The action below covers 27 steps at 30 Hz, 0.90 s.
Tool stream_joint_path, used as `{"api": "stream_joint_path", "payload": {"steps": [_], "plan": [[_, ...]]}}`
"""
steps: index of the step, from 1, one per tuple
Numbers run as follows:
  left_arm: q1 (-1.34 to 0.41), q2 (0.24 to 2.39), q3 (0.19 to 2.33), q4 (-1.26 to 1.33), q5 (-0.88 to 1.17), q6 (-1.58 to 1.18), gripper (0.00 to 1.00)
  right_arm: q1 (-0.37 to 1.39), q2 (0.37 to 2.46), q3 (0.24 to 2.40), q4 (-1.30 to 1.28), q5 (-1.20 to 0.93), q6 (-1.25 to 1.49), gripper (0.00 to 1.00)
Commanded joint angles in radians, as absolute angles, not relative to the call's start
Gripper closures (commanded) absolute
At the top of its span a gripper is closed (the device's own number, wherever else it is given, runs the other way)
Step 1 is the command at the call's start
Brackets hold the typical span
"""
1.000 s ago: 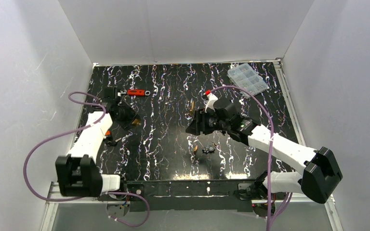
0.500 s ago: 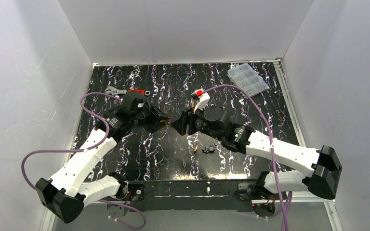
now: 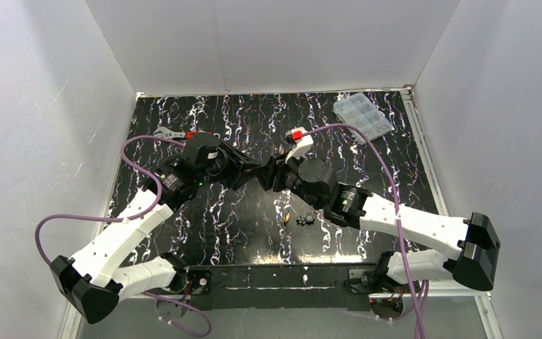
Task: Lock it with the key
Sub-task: Pick up the lock from the center of the board.
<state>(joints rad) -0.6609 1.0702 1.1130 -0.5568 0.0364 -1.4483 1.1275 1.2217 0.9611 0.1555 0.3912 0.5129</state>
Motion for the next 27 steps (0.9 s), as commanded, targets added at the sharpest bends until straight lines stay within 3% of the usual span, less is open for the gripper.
{"api": "stream_joint_path", "payload": {"steps": [1, 5, 13, 16, 18, 19, 22, 23, 27], "plan": [[-0.674, 1.060, 1.153, -0.504, 0.037, -1.486, 1.00, 1.134, 1.212, 1.001, 0.249, 0.459, 0.501, 0.50], [-0.688, 1.055, 1.144, -0.474, 0.044, -1.512, 1.00, 1.134, 1.226, 1.007, 0.266, 0.463, 0.507, 0.59], [-0.702, 1.043, 1.131, -0.447, 0.058, -1.542, 1.00, 1.135, 1.239, 1.010, 0.287, 0.483, 0.521, 0.67], [-0.704, 1.037, 1.132, -0.439, 0.066, -1.541, 1.00, 1.134, 1.236, 1.009, 0.291, 0.489, 0.530, 0.79], [-0.704, 1.034, 1.131, -0.438, 0.077, -1.526, 1.00, 1.135, 1.227, 1.011, 0.278, 0.497, 0.539, 0.96], [-0.705, 1.031, 1.131, -0.436, 0.084, -1.513, 0.97, 1.134, 1.220, 1.012, 0.272, 0.497, 0.544, 0.99], [-0.704, 1.016, 1.126, -0.441, 0.096, -1.448, 0.55, 1.133, 1.190, 1.008, 0.244, 0.501, 0.557, 0.99], [-0.704, 1.009, 1.126, -0.448, 0.095, -1.419, 0.46, 1.133, 1.176, 1.005, 0.235, 0.499, 0.559, 0.99], [-0.701, 0.971, 1.126, -0.494, 0.073, -1.281, 0.28, 1.116, 1.107, 0.979, 0.191, 0.448, 0.578, 0.99]]}}
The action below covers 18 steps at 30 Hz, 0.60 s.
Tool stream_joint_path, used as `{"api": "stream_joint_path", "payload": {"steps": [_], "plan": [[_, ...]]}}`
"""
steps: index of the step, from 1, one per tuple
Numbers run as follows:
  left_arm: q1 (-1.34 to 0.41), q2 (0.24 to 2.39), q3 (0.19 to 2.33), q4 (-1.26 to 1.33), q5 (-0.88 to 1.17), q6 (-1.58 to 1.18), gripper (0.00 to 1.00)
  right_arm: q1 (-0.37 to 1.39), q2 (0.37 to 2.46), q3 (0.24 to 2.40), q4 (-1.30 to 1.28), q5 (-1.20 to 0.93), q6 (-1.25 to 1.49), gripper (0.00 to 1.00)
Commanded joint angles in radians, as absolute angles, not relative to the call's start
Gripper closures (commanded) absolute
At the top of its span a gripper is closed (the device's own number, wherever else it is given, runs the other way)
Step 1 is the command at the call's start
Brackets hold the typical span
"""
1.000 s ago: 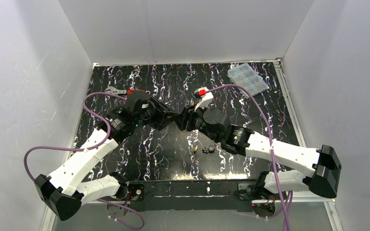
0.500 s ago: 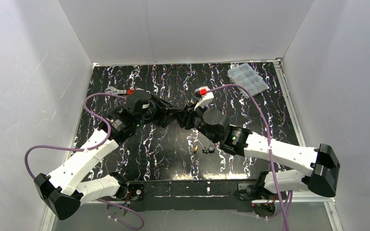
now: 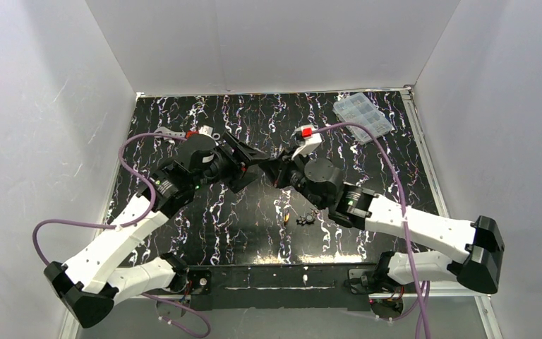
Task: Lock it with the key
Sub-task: Pick up the lock from the center of the board.
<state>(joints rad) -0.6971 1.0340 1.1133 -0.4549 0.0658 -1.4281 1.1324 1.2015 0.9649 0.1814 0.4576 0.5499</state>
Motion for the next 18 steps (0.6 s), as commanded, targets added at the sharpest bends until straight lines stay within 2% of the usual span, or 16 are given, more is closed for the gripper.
{"api": "stream_joint_path", "payload": {"steps": [1, 7, 14, 18], "plan": [[-0.697, 0.960, 1.126, -0.504, 0.068, -1.244, 0.25, 1.104, 1.087, 0.968, 0.182, 0.420, 0.586, 0.99], [-0.617, 0.939, 1.174, -0.520, 0.187, -0.907, 0.26, 0.998, 0.972, 0.911, 0.160, 0.112, 0.646, 0.99], [-0.559, 0.953, 1.262, -0.460, 0.495, -0.603, 0.31, 0.872, 0.845, 0.860, 0.163, -0.267, 0.717, 0.99], [-0.557, 1.006, 1.310, -0.465, 0.660, -0.525, 0.35, 0.804, 0.804, 0.837, 0.207, -0.414, 0.788, 0.99]]}}
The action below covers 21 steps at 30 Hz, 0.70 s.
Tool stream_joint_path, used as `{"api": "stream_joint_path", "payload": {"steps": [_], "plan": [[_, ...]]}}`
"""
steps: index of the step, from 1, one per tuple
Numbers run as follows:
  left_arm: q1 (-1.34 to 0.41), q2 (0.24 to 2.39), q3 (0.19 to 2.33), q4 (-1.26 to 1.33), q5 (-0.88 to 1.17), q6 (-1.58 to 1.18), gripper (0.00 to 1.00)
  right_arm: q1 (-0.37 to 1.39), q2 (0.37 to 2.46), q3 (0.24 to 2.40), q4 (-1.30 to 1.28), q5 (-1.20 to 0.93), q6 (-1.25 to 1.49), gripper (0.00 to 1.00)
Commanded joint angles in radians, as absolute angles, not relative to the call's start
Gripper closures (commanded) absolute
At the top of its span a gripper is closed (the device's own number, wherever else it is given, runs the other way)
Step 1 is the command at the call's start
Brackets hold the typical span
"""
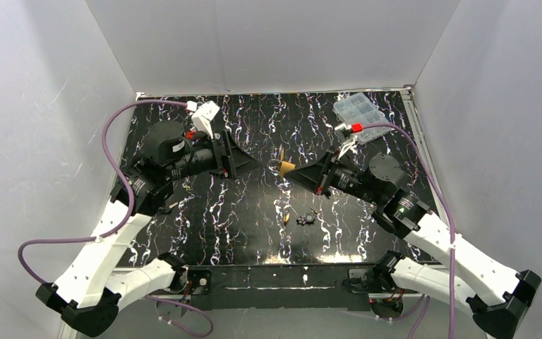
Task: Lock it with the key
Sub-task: Pick up the lock from the center of the board, then lock the lock.
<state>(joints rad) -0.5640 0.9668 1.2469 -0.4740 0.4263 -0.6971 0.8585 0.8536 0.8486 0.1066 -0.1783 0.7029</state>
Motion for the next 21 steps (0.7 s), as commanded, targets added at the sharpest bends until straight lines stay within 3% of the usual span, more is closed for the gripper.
{"api": "stream_joint_path", "payload": {"steps": [1, 11, 21], "plan": [[-0.556, 1.020, 1.324, -0.473, 0.685, -0.516, 0.37, 0.790, 0.798, 0.838, 0.218, -0.440, 0.804, 0.99], [-0.551, 1.144, 1.378, -0.366, 0.889, -0.599, 0.56, 0.745, 0.819, 0.918, 0.199, -0.548, 0.815, 0.99], [-0.543, 1.186, 1.404, -0.326, 0.987, -0.637, 0.77, 0.716, 0.817, 0.929, 0.175, -0.505, 0.802, 0.99]]}}
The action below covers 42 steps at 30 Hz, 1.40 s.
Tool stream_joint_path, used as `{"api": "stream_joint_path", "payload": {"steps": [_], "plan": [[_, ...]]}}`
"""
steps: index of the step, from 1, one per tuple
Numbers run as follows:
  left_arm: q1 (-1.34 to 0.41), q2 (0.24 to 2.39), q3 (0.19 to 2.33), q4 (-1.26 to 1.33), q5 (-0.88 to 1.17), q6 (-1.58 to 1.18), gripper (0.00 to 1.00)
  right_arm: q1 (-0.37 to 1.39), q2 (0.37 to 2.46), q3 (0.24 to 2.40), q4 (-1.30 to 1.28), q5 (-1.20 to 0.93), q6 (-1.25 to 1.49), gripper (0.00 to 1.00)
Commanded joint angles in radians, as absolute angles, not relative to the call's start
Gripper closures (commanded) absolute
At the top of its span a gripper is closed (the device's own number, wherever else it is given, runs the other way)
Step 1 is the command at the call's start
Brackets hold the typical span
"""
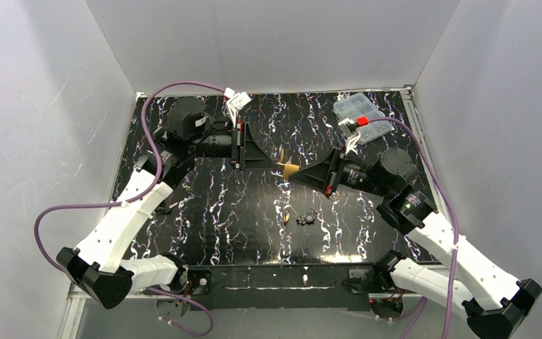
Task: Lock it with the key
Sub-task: Lock the lock.
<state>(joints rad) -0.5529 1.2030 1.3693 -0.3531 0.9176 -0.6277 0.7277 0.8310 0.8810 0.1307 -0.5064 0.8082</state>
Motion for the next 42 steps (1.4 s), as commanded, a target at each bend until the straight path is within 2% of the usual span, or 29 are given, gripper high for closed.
{"api": "stream_joint_path", "payload": {"steps": [1, 15, 20, 22, 25, 36, 42], "plan": [[-0.543, 1.187, 1.402, -0.323, 0.992, -0.643, 0.79, 0.714, 0.816, 0.927, 0.172, -0.506, 0.802, 0.99], [-0.543, 1.226, 1.413, -0.329, 1.005, -0.653, 0.81, 0.694, 0.838, 0.958, 0.164, -0.523, 0.775, 0.99], [-0.543, 1.231, 1.415, -0.321, 1.003, -0.658, 0.94, 0.689, 0.846, 0.956, 0.177, -0.528, 0.778, 0.99], [-0.543, 1.233, 1.420, -0.330, 1.004, -0.651, 0.96, 0.685, 0.844, 0.949, 0.178, -0.523, 0.777, 0.99], [-0.543, 1.234, 1.421, -0.337, 1.010, -0.647, 0.87, 0.680, 0.843, 0.947, 0.183, -0.524, 0.779, 0.99], [-0.543, 1.212, 1.413, -0.308, 1.029, -0.654, 0.86, 0.653, 0.840, 0.928, 0.199, -0.538, 0.800, 0.99], [-0.543, 1.206, 1.405, -0.294, 1.037, -0.660, 0.81, 0.645, 0.850, 0.936, 0.211, -0.560, 0.807, 0.99]]}}
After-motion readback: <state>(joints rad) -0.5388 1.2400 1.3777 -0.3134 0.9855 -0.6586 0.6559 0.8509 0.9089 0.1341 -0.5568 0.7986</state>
